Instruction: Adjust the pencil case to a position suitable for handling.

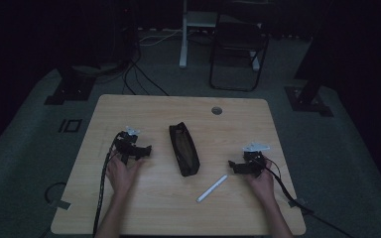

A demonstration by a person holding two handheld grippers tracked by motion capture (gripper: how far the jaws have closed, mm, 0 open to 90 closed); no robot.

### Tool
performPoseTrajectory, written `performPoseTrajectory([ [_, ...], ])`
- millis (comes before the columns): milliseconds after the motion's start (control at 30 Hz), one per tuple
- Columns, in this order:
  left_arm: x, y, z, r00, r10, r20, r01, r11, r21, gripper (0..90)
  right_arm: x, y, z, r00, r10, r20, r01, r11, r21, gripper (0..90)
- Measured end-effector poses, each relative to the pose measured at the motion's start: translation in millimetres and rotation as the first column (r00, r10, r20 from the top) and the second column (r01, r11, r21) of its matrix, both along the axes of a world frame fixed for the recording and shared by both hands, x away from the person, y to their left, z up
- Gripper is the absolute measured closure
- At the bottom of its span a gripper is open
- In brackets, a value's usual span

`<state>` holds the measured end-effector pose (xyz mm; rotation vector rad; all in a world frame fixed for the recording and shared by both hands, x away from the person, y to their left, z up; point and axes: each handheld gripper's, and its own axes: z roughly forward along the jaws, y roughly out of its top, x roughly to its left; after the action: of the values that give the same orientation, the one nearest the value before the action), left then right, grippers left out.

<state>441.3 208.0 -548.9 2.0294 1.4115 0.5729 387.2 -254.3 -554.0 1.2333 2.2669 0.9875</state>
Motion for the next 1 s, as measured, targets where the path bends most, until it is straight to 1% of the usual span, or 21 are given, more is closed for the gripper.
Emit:
performPoseTrajectory([
  [33, 1.0, -0.3, 0.0, 0.9999, 0.016, 0.001, -0.016, 0.9999, 0.000, 0.5, -0.1, -0.1, 0.0, 1.0000, 0.002, 0.000, -0.002, 1.000, 0.000, 14.9],
  [67, 1.2, -0.3, 0.0, 0.9998, 0.020, 0.001, -0.020, 0.9998, 0.000, 0.5, -0.1, -0.2, 0.0, 1.0000, 0.003, -0.001, -0.003, 1.000, 0.000, 14.9],
  [200, 1.0, -0.4, 0.0, 0.9998, 0.022, 0.001, -0.022, 0.9998, -0.001, 0.6, -0.1, -0.3, 0.0, 1.0000, 0.006, 0.000, -0.006, 1.000, 0.000, 15.0],
  [400, 0.8, -0.5, -0.1, 0.9997, 0.024, 0.001, -0.024, 0.9997, -0.001, 0.5, -1.1, 0.6, 0.1, 0.9999, -0.010, -0.001, 0.010, 1.000, 0.001, 15.7],
  [433, 0.9, -0.6, -0.1, 0.9997, 0.026, 0.001, -0.026, 0.9997, -0.001, 0.5, -1.3, 0.9, 0.1, 0.9999, -0.017, 0.001, 0.017, 1.000, 0.002, 18.2],
  [500, 0.9, -0.6, -0.1, 0.9997, 0.026, 0.001, -0.026, 0.9997, -0.001, 0.5, -2.6, 0.8, 2.8, 0.9993, -0.038, 0.000, 0.038, 0.999, 0.001, 29.4],
  [533, 0.9, -0.6, -0.1, 0.9997, 0.026, 0.001, -0.026, 0.9997, -0.001, 0.5, -2.6, 0.8, 2.8, 0.9993, -0.038, 0.000, 0.038, 0.999, 0.001, 29.4],
  [567, 0.9, -0.7, -0.1, 0.9996, 0.026, 0.001, -0.026, 0.9996, -0.002, 0.5, -3.7, 2.7, 5.6, 0.9978, -0.067, 0.003, 0.067, 0.998, -0.016, 29.7],
  [633, 0.9, -0.7, -0.1, 0.9996, 0.027, 0.001, -0.027, 0.9996, -0.002, 0.5, -6.0, 5.4, 9.6, 0.9976, -0.067, 0.019, 0.067, 0.998, -0.010, 30.6],
  [700, 0.9, -0.7, -0.1, 0.9996, 0.027, 0.001, -0.027, 0.9996, -0.002, 0.5, -9.2, 9.5, 16.5, 0.9974, -0.059, 0.042, 0.059, 0.998, 0.003, 31.5],
  [767, 0.9, -0.7, -0.1, 0.9996, 0.027, 0.001, -0.027, 0.9996, -0.002, 0.6, -10.6, 11.0, 18.9, 0.9974, -0.055, 0.047, 0.055, 0.998, 0.007, 31.7],
  [800, 0.9, -0.7, -0.1, 0.9996, 0.027, 0.001, -0.027, 0.9996, -0.002, 0.5, -14.2, 15.6, 25.2, 0.9974, -0.041, 0.059, 0.041, 0.999, 0.016, 34.1],
  [900, 0.9, -0.7, -0.1, 0.9996, 0.027, 0.001, -0.027, 0.9996, -0.002, 0.5, -22.0, 23.9, 34.8, 0.9964, -0.003, 0.085, 0.001, 1.000, 0.025, 41.0],
  [1000, 1.0, -0.5, -0.1, 0.9995, 0.032, 0.001, -0.032, 0.9995, -0.002, 0.5, -28.9, 33.3, 45.3, 0.9933, 0.026, 0.112, -0.030, 0.999, 0.032, 43.6],
])
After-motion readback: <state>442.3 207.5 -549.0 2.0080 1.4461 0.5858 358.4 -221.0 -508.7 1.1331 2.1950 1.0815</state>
